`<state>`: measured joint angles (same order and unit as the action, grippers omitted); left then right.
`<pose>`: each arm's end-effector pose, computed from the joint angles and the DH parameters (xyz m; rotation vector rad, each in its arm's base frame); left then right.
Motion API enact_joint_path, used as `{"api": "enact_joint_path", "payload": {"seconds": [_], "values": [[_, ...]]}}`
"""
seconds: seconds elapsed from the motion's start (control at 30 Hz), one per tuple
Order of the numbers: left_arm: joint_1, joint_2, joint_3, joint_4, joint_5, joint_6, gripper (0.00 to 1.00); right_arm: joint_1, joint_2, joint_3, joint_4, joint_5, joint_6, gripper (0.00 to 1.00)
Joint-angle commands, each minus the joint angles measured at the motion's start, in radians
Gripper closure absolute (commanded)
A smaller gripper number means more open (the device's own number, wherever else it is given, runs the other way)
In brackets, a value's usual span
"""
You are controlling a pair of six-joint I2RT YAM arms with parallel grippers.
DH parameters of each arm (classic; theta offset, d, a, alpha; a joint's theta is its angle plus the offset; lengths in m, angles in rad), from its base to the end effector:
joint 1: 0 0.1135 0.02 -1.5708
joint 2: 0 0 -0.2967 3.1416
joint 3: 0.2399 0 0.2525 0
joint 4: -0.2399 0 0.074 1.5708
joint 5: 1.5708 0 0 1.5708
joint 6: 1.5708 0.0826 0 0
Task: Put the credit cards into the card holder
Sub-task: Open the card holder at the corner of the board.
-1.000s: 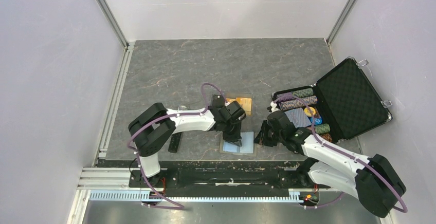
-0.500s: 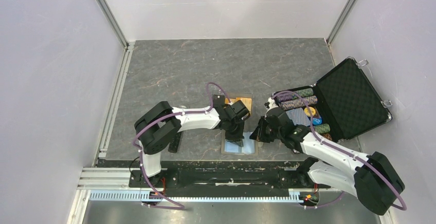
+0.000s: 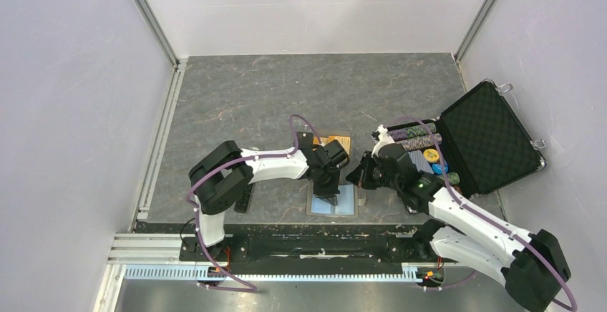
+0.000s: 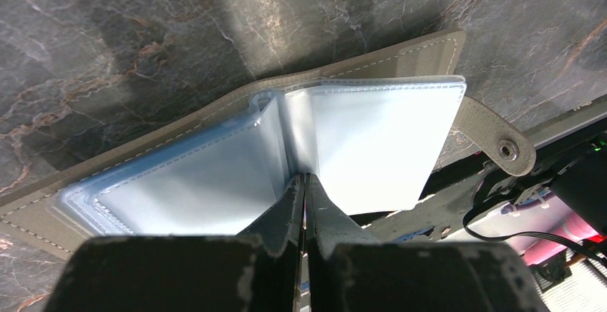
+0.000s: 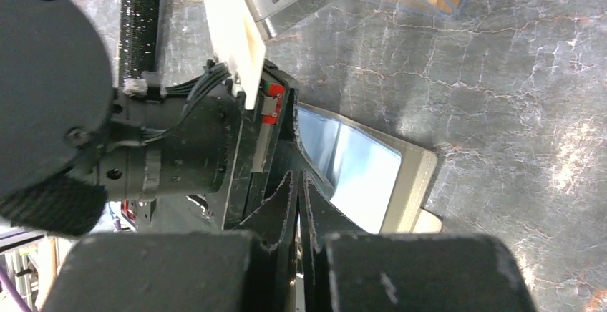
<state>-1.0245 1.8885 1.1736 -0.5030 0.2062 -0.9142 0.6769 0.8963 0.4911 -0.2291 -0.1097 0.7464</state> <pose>0.1886 -0.3427 0.1346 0.2241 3.0391 -0.6263 0.1577 0.1383 0.2112 0.0165 2.3551 0.8755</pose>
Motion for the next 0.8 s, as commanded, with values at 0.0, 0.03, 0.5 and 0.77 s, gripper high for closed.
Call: {"api": "enact_joint_path", "payload": {"seconds": [0.0,0.03,0.5,0.77], "values": [[-0.012,0.007,0.026,-0.035,-0.039,0.055,0.92,0.004,0.067,-0.012,0.015,-0.01,-0.009,1.0],[-0.012,0.002,0.026,-0.033,-0.039,0.057,0.91,0.005,0.09,-0.026,0.01,-0.003,-0.001,1.0],[0.015,-0.133,-0.05,-0.091,-0.121,0.028,0.67,0.005,0.233,-0.08,-0.014,0.058,0.021,1.0],[0.011,-0.022,-0.011,-0.138,-0.1,0.04,0.64,0.003,0.233,-0.074,-0.022,0.064,0.013,1.0]]}}
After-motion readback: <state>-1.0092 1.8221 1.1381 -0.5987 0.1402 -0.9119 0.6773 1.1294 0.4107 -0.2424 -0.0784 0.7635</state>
